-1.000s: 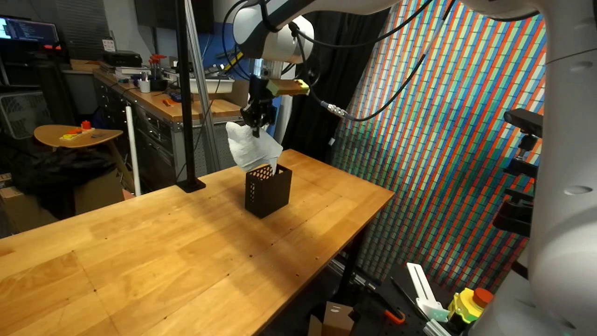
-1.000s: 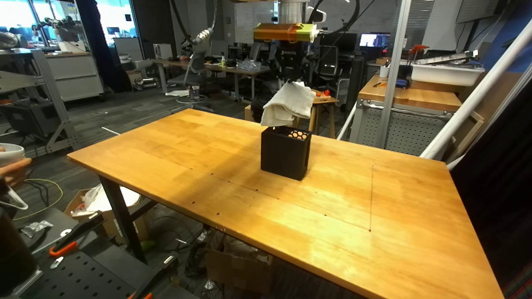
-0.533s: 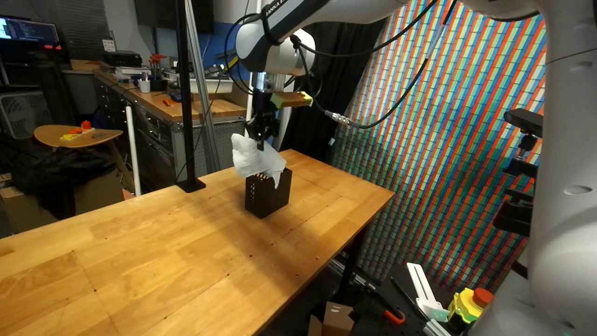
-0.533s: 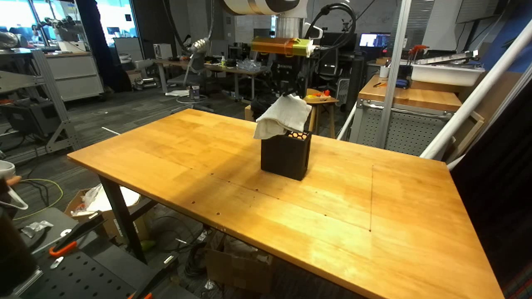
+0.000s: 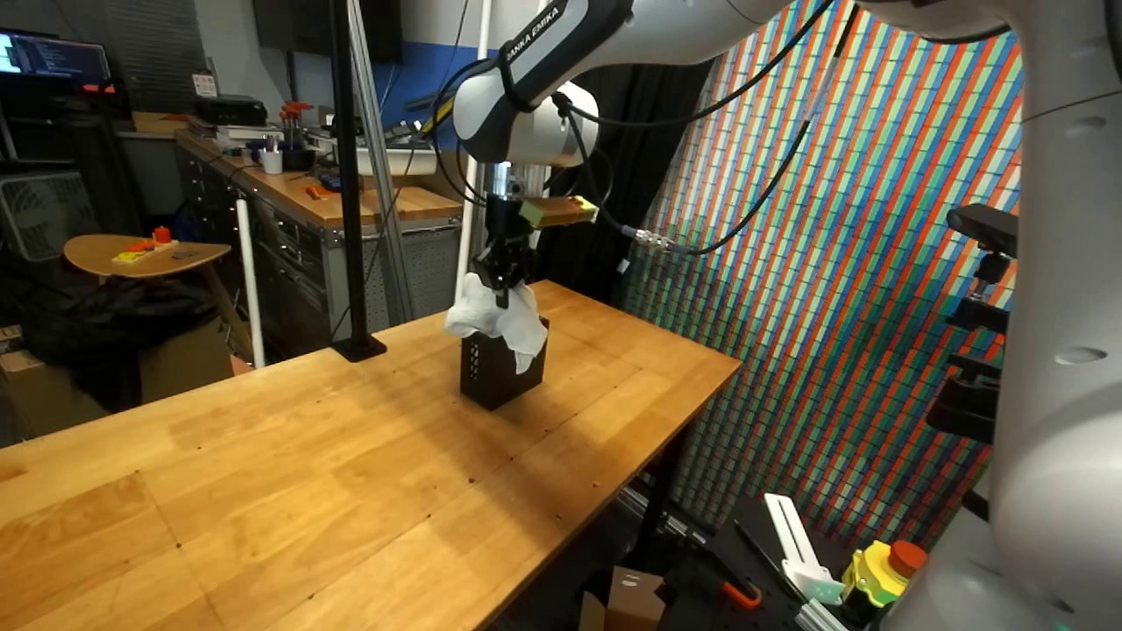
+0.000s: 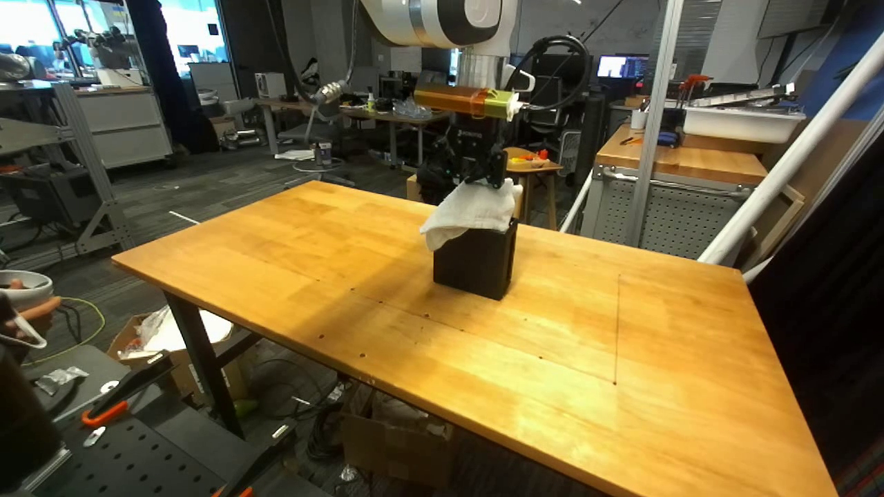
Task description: Put the towel in the box
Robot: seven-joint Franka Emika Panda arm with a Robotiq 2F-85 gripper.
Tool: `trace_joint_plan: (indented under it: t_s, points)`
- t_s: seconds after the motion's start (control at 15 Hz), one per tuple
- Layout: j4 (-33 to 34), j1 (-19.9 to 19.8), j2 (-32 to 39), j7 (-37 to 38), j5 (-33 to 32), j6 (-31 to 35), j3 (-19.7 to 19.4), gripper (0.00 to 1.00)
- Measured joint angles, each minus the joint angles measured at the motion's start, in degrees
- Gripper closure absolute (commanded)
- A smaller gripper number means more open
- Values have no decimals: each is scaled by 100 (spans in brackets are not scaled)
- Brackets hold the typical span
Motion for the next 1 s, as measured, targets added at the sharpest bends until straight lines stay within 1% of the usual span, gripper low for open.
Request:
trace_joint_plan:
  t_s: [0.47,1.0]
  points:
    - [4,115,217,-53,7,1,70,100]
    - [197,28,518,-99,6,-1,27,100]
